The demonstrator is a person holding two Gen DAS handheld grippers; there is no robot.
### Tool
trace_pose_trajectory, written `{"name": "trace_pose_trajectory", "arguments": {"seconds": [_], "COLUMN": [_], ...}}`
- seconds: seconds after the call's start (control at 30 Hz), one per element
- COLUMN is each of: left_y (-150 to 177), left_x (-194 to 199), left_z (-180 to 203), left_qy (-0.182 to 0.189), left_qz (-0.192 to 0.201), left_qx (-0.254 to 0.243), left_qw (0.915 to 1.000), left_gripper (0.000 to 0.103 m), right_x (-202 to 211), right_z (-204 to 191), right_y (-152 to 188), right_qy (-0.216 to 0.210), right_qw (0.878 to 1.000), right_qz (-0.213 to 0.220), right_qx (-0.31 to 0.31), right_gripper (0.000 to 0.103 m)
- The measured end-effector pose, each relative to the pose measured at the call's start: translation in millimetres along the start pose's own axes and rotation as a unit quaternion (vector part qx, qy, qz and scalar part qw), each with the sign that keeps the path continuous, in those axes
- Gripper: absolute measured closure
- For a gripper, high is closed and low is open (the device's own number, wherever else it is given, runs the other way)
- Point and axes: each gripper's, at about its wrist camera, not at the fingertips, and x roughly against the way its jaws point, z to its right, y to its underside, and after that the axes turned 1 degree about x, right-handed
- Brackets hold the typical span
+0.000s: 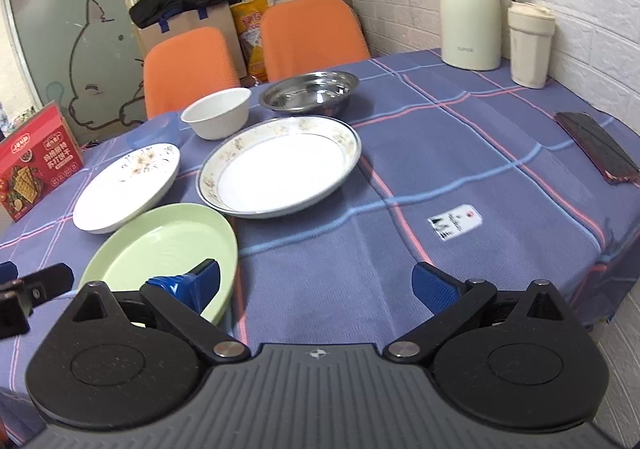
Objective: Organize plates and bowls
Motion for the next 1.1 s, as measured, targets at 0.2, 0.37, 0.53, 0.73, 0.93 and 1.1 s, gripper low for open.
{"name": "trace_pose_trajectory", "arguments": {"seconds": [0.2, 0.37, 0.53, 0.73, 0.93, 1.1], "left_y": [-2.2, -1.5, -0.1, 1.4, 4.8, 5.4], "left_x": [-30.6, -54.2, -70.7, -84.2, -91.5, -93.8], "left_z": [-22.9, -20.6, -16.7, -9.0, -5.5, -3.6], "left_qy": [-0.003, 0.015, 0.017, 0.025, 0.024, 0.025], "left_qz": [-0.039, -0.066, -0.082, -0.091, -0.093, -0.087], "left_qx": [0.029, 0.034, 0.035, 0.017, -0.009, -0.025], "left_qw": [0.9988, 0.9971, 0.9958, 0.9954, 0.9954, 0.9955], "left_gripper": [0.0, 0.0, 0.0, 0.006, 0.013, 0.013], "right_x": [-24.9, -47.4, -58.4, -69.0, -73.3, -73.5], "right_z": [-22.3, -37.6, -40.8, -60.2, -66.8, -62.3], "right_y": [-4.5, 1.2, 4.5, 5.9, 17.1, 19.9], "right_qy": [-0.043, -0.072, -0.081, -0.078, -0.057, -0.066], "right_qw": [0.998, 0.994, 0.993, 0.99, 0.989, 0.988], "right_qz": [-0.024, -0.047, -0.061, -0.067, -0.028, -0.002], "right_qx": [0.041, 0.064, 0.065, 0.1, 0.132, 0.141], "right_gripper": [0.013, 0.013, 0.013, 0.013, 0.012, 0.012]}}
